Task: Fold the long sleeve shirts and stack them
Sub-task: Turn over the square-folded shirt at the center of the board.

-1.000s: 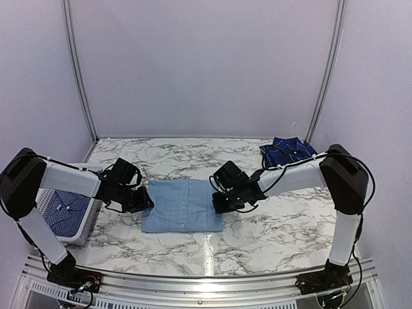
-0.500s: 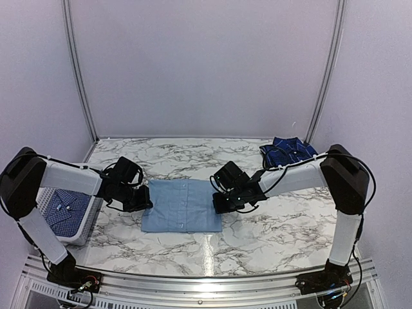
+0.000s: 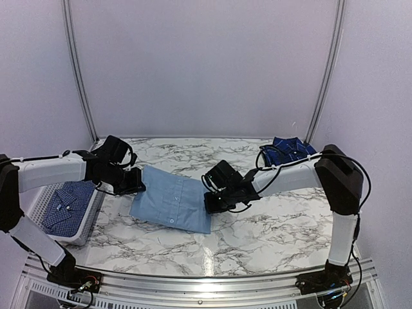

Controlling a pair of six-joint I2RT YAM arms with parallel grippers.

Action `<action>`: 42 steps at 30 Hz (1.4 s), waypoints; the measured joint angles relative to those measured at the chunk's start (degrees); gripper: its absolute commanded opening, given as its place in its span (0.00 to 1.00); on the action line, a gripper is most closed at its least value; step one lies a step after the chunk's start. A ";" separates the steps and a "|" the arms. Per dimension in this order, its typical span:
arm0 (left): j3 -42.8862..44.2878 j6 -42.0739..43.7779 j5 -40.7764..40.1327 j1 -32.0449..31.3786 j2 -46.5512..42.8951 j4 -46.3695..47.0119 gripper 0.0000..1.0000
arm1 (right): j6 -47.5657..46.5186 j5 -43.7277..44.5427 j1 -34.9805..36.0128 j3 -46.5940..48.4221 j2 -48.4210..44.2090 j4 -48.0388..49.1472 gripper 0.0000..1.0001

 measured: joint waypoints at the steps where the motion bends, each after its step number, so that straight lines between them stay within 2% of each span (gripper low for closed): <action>1: 0.76 0.72 0.33 0.55 -0.24 -1.25 0.00 | 0.04 -0.63 0.15 0.90 0.72 0.17 0.11; 16: 12.98 9.22 6.84 8.07 -3.63 -13.66 0.00 | 3.91 -5.97 0.57 14.97 12.57 4.94 0.11; 25: 15.98 10.49 11.06 11.78 -5.86 -15.37 0.00 | 6.45 -9.07 0.76 20.50 17.49 7.26 0.12; 36: 24.52 10.91 15.58 13.60 -2.80 -18.25 0.00 | 11.08 -17.00 3.17 37.35 30.51 11.26 0.13; 40: 29.73 9.42 16.74 12.66 1.81 -18.40 0.00 | 12.26 -20.81 3.67 41.81 34.23 13.94 0.24; 42: 32.44 8.35 16.72 10.43 5.33 -18.34 0.00 | 12.26 -22.64 3.56 41.20 34.16 15.39 0.27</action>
